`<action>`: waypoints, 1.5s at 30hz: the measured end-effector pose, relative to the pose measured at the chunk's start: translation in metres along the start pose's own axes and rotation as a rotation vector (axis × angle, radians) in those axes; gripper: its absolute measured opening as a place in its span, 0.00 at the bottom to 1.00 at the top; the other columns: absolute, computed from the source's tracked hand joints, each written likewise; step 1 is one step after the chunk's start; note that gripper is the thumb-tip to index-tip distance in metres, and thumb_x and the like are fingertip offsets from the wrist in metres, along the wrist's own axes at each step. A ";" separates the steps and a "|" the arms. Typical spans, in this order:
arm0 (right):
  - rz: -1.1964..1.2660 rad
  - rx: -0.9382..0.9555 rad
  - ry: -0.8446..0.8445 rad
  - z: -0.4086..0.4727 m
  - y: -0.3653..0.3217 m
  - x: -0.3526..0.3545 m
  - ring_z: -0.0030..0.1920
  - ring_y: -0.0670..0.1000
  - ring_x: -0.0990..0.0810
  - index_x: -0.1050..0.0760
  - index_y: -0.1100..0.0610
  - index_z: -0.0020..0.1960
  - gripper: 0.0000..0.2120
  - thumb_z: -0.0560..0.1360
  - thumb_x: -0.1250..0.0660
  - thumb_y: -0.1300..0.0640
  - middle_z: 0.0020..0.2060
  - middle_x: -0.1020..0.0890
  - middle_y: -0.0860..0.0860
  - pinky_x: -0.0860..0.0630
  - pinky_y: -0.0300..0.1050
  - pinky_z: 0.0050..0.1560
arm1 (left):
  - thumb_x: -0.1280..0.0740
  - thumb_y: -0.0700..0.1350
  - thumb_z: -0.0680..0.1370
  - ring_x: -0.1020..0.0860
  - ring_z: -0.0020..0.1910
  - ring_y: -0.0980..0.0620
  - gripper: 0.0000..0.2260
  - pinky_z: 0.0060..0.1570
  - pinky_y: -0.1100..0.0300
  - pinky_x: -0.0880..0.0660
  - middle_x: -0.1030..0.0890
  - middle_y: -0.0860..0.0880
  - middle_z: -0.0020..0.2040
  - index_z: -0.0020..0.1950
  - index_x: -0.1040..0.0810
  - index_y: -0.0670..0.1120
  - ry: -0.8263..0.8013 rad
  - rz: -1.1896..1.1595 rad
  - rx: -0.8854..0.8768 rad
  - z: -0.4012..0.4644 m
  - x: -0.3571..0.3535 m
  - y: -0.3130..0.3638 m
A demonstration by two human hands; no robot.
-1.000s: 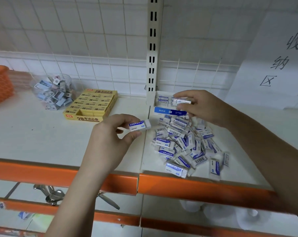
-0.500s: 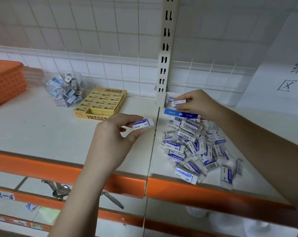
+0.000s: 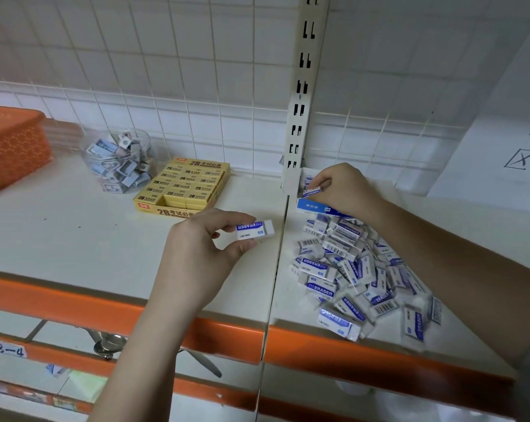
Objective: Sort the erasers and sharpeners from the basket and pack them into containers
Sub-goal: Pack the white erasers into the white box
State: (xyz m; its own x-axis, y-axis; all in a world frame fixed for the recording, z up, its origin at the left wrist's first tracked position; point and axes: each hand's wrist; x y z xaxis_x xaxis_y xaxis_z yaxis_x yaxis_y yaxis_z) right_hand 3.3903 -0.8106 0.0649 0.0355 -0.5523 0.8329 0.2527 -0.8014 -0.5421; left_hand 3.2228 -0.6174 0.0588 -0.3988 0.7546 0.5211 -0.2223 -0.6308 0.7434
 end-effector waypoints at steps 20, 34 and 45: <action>-0.079 -0.033 0.050 -0.002 -0.003 -0.002 0.49 0.53 0.20 0.18 0.60 0.52 0.10 0.71 0.28 0.61 0.49 0.16 0.56 0.25 0.43 0.51 | 0.25 0.42 0.69 0.23 0.45 0.59 0.11 0.47 0.70 0.27 0.18 0.60 0.45 0.48 0.18 0.55 -0.007 0.003 -0.005 0.007 -0.002 -0.009; -0.065 -0.003 0.086 -0.017 0.006 0.007 0.35 0.55 0.22 0.18 0.68 0.46 0.10 0.74 0.37 0.63 0.43 0.16 0.61 0.26 0.43 0.36 | 0.25 0.40 0.69 0.22 0.43 0.63 0.13 0.46 0.72 0.26 0.18 0.58 0.44 0.46 0.21 0.56 -0.032 -0.033 -0.005 0.025 -0.009 -0.010; 0.153 0.102 0.138 -0.099 0.008 0.045 0.37 0.35 0.20 0.17 0.54 0.49 0.06 0.75 0.32 0.58 0.34 0.20 0.38 0.28 0.23 0.40 | 0.29 0.41 0.73 0.23 0.39 0.58 0.05 0.42 0.71 0.29 0.18 0.58 0.34 0.47 0.16 0.50 -0.223 -0.373 0.198 0.072 -0.024 0.000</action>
State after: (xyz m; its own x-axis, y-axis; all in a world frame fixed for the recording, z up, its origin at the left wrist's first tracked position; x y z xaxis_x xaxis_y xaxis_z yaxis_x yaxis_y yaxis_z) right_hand 3.2979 -0.8643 0.0872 -0.0503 -0.6976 0.7147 0.3509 -0.6823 -0.6413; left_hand 3.2968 -0.6222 0.0761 -0.1188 0.9570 0.2648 -0.1315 -0.2795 0.9511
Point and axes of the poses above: each hand's wrist, its own z-axis towards the middle knuckle, its own x-axis out of the back of the hand, y = z × x
